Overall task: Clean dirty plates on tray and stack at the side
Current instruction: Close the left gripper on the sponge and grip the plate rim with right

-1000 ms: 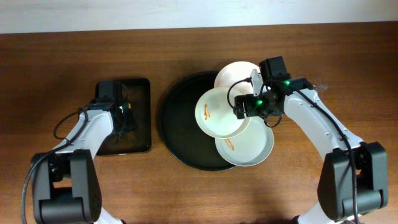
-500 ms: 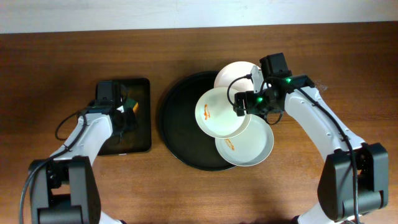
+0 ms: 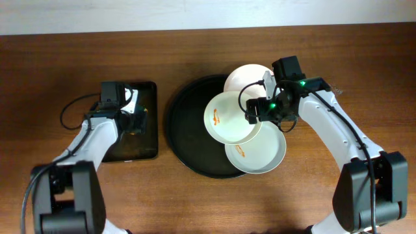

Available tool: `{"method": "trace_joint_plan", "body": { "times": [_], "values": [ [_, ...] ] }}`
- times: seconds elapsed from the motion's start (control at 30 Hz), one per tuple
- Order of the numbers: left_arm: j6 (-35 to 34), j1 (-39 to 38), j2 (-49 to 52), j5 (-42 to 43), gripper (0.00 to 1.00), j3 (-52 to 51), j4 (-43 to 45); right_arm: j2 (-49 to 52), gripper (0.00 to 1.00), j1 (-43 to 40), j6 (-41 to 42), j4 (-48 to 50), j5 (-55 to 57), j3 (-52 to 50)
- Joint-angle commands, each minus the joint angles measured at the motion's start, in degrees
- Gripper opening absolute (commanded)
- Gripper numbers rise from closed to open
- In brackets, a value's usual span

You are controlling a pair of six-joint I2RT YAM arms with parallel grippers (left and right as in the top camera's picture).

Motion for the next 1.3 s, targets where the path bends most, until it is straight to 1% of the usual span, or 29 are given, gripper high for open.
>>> {"method": "trace_joint_plan", "body": {
  "times": [0.0,0.07,0.13,0.17,0.3,0.33,0.37,0.4,0.43,0.47,0.57,0.63,0.67,0.7,0.73,0.77,0.83,0.87,1.0,1.03,1.1,1.27],
  "values": [
    [2.27,0.02,3.06,-0.79,0.67,0.52,-0.76,-1.84,0.99,0.20,0.09,-0.15,-0.09,1.29],
    [-0.07,0.00,2.69,-0.52,0.58,0.57,-2.29,-1.84,0.99,0.20,0.09,-0.20,-0.07,1.29],
    [-2.71,-0.02,1.66,1.29,0.56,0.57,-2.75,-1.84,0.99,0.20,0.09,-0.20,-0.07,1.29],
    [-2.91,-0.02,1.03,1.36,0.52,0.57,-3.06,-1.84,0.99,0.20,0.09,-0.20,-0.07,1.29],
    [-2.89,0.00,0.66,1.31,0.51,0.57,-3.50,-1.84,0.99,0.20,0.09,-0.57,-0.07,1.29],
    [-2.89,0.00,0.66,1.31,0.45,0.57,-3.50,-1.84,0.99,0.20,0.09,-0.66,-0.09,1.29],
    [-2.89,0.00,0.66,1.31,0.24,0.57,-3.48,-1.84,0.99,0.20,0.09,-0.70,-0.09,1.29],
    [-2.89,0.00,0.66,1.31,0.12,0.57,-3.43,-1.84,0.99,0.20,0.09,-0.79,-0.09,1.29],
    [-2.89,0.00,0.66,1.31,0.03,0.57,-3.26,-1.84,0.99,0.20,0.09,-0.87,-0.07,1.29],
    [-2.89,0.00,0.55,1.31,0.00,0.63,-3.06,-1.84,0.99,0.20,0.09,-1.05,-0.07,1.29],
    [-3.17,0.00,-1.16,1.18,0.00,1.97,-3.54,-1.84,0.99,0.20,0.09,-1.05,-0.09,1.29],
    [-4.81,0.00,-3.23,1.09,0.00,2.40,-4.68,-1.84,0.99,0.20,0.09,-1.07,-0.09,1.29],
    [-4.81,0.00,-3.52,0.85,0.02,2.40,-5.44,-1.84,0.99,0.20,0.09,-1.05,-0.09,1.29],
    [-4.81,0.00,-3.52,0.70,0.08,2.38,-6.38,-1.84,0.99,0.20,0.09,-1.01,-0.09,1.29],
    [-4.83,0.00,-3.52,0.72,0.22,2.38,-7.04,-1.84,0.99,0.20,0.09,-1.03,-0.09,1.29],
    [-4.83,0.00,-3.52,0.72,0.39,2.38,-7.45,-1.84,0.99,0.20,0.07,-1.05,-0.07,1.29],
    [-4.83,0.00,-3.52,0.72,0.56,2.38,-7.48,-1.84,0.99,0.22,0.07,-1.27,-0.07,1.16],
    [-4.83,0.00,-3.52,0.74,0.60,2.38,-7.48,-1.81,0.98,0.26,0.07,-1.03,-0.07,0.68],
    [-5.14,0.00,-3.52,0.74,0.61,2.38,-7.61,-0.87,0.99,0.26,0.09,0.17,0.11,-1.20],
    [-5.51,0.00,-3.52,0.76,0.61,2.38,-7.52,-0.20,0.96,0.26,0.09,1.73,0.09,-1.66],
    [-5.51,0.00,-3.52,0.74,0.61,2.38,-7.48,0.96,0.81,0.28,0.13,3.21,0.07,-2.08],
    [-5.51,0.00,-3.52,0.74,0.61,2.38,-7.41,2.91,0.72,0.26,0.33,5.90,0.11,-2.75]
  ]
}}
